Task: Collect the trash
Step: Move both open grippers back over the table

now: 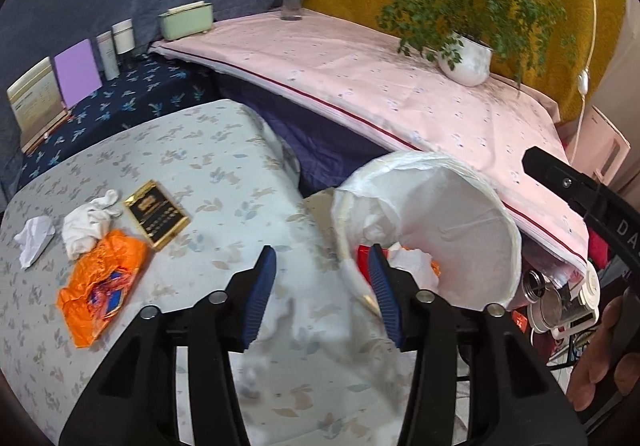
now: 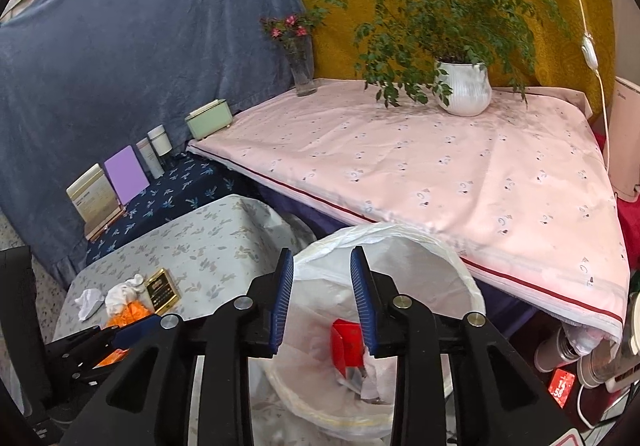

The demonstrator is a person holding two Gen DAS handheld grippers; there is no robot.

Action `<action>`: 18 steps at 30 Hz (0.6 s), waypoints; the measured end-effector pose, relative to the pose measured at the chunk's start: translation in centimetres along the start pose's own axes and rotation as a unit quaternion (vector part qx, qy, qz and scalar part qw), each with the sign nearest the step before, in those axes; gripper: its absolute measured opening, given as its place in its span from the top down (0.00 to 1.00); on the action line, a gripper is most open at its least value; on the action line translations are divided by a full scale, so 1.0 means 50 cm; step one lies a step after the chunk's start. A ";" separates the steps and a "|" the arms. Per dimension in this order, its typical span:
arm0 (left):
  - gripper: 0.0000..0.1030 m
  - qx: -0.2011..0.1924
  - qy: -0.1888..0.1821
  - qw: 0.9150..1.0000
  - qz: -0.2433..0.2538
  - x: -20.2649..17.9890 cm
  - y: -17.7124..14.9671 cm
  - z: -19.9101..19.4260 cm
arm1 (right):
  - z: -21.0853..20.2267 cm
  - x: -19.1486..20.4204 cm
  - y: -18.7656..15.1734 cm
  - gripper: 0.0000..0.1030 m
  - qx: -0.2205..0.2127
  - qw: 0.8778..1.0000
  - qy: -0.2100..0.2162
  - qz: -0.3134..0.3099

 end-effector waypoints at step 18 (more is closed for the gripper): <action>0.30 0.001 0.077 0.992 -0.099 0.273 -0.101 -0.063 | 0.050 0.225 -0.096 0.53 0.042 0.996 0.052 -0.063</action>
Point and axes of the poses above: each gripper's, at about its wrist camera, not at the fingertips, and z roughly the way its jaws point, x to its left, y to its top, the point moved 10 cm from there along z, roughly the way its jaws point, and after that the axes turned 10 degrees about z, right-handed, at the moved point
